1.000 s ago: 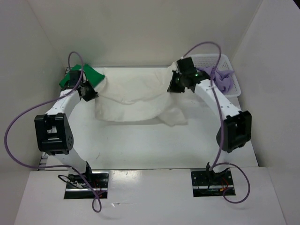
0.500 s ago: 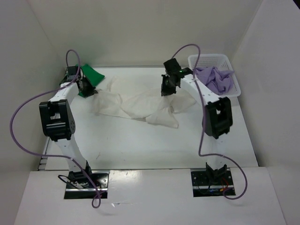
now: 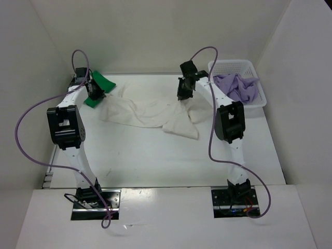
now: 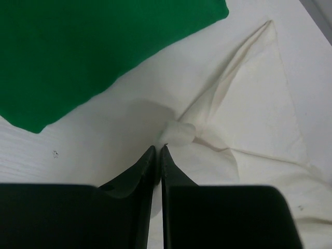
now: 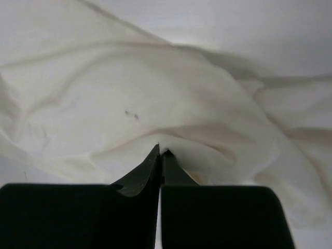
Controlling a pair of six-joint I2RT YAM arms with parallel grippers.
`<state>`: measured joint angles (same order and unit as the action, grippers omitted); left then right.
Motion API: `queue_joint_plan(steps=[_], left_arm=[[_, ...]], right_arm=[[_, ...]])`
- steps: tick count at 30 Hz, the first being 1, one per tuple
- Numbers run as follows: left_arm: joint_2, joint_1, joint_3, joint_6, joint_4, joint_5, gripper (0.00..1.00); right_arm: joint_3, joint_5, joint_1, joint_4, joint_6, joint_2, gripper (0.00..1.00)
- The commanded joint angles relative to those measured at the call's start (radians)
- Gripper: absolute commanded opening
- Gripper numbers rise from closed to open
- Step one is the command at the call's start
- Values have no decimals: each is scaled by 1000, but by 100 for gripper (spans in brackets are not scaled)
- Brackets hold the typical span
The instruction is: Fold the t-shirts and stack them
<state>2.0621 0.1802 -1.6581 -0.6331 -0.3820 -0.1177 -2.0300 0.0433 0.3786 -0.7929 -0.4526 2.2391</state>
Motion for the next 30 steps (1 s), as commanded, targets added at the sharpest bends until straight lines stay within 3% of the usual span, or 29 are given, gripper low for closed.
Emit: queue_joint_plan(steps=[1, 4, 5, 8, 9, 10, 11, 17, 24, 27, 30], left_arm=[[9, -7, -68, 9, 29, 52, 13], [0, -16, -68, 0, 55, 62, 7], [-31, -16, -68, 0, 55, 43, 7], [-133, -16, 26, 0, 80, 23, 2], [-166, -16, 55, 0, 92, 12, 2], [-198, -16, 84, -10, 92, 12, 2], [-264, -16, 140, -10, 92, -2, 2], [-462, 25, 222, -20, 49, -48, 2], [-539, 58, 166, -40, 20, -48, 2], [-539, 58, 187, -40, 31, -48, 2], [-490, 58, 251, -30, 52, -39, 2]], right_arm=[[-270, -42, -53, -18, -15, 141, 0], [-623, -4, -72, -211, -12, 296, 0], [-647, -3, -60, -212, -12, 274, 0], [-390, -13, -11, -123, 17, 29, 0], [-193, -13, 3, -77, 17, -58, 0], [-97, -13, 29, 4, 17, -238, 0], [36, -2, 29, 17, 17, -316, 0], [220, -2, 82, -100, 28, -737, 0], [57, 47, 82, -157, 17, -840, 0], [124, 24, 82, -134, 37, -816, 0], [352, 101, 45, -42, 49, -764, 0]])
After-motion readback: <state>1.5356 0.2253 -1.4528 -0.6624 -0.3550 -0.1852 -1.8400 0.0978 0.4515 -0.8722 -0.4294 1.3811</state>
